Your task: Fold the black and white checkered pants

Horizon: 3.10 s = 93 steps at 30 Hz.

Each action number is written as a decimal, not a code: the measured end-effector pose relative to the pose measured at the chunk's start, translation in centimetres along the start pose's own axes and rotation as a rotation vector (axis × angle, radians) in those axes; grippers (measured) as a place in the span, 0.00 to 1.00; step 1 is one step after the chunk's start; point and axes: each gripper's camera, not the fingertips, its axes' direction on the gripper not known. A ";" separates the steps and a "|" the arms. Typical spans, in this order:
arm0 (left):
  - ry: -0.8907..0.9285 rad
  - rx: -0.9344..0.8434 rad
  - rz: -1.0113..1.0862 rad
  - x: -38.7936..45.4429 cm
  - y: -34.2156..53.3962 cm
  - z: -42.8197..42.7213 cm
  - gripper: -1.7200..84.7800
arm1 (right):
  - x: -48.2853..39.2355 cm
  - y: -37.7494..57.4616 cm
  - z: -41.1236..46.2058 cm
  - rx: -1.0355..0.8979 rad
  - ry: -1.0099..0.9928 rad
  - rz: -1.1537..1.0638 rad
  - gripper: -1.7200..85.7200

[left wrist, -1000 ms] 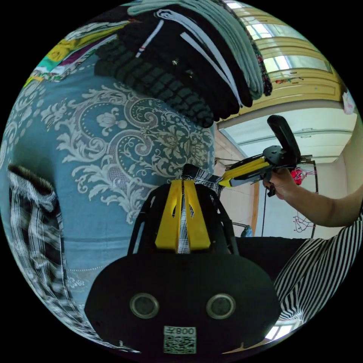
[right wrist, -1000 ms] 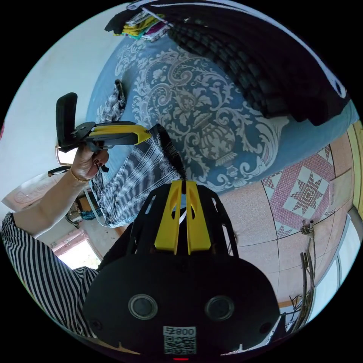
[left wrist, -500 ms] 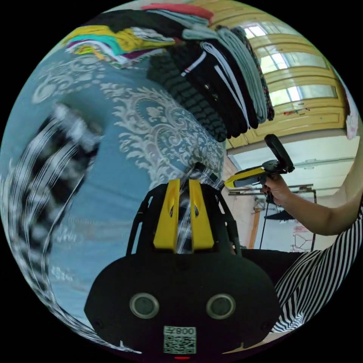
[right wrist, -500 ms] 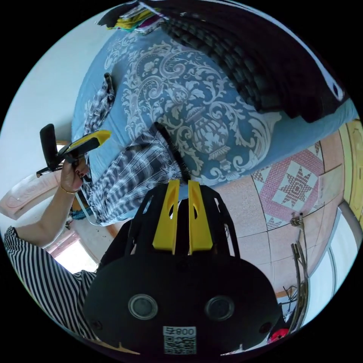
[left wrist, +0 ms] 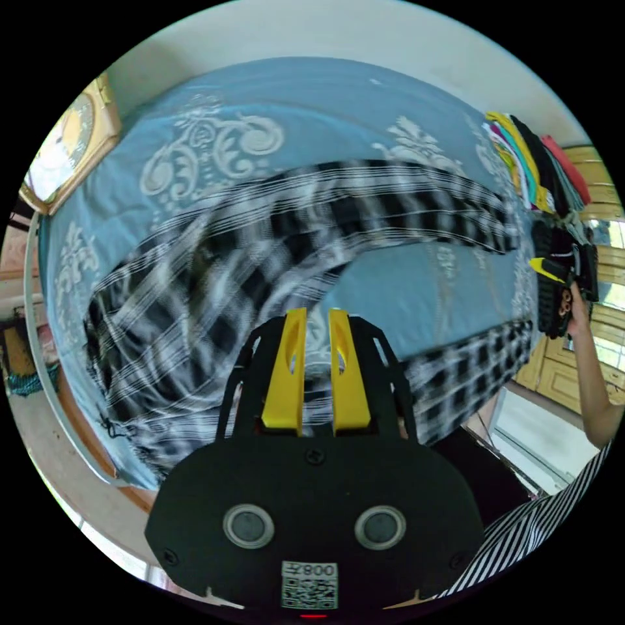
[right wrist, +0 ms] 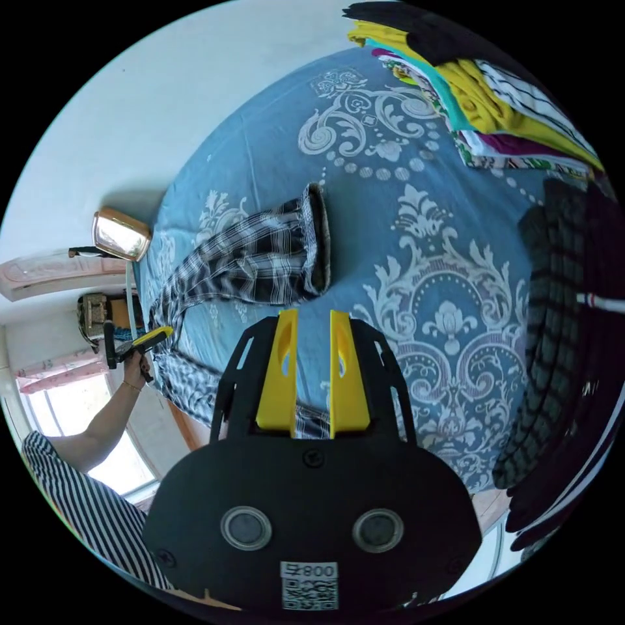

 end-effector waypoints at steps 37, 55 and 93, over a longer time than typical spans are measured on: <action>0.165 -0.185 0.174 4.2 1.5 -21.0 0.03 | 6.3 -15.7 3.2 -0.145 -0.157 0.137 0.06; 0.272 -0.001 0.068 1.5 4.5 -38.2 0.03 | -0.6 -26.4 8.7 -0.025 0.114 -0.072 0.12; 0.104 0.262 -0.642 -23.1 17.2 -61.5 0.10 | -25.7 -31.2 36.5 -0.211 0.035 -0.730 0.12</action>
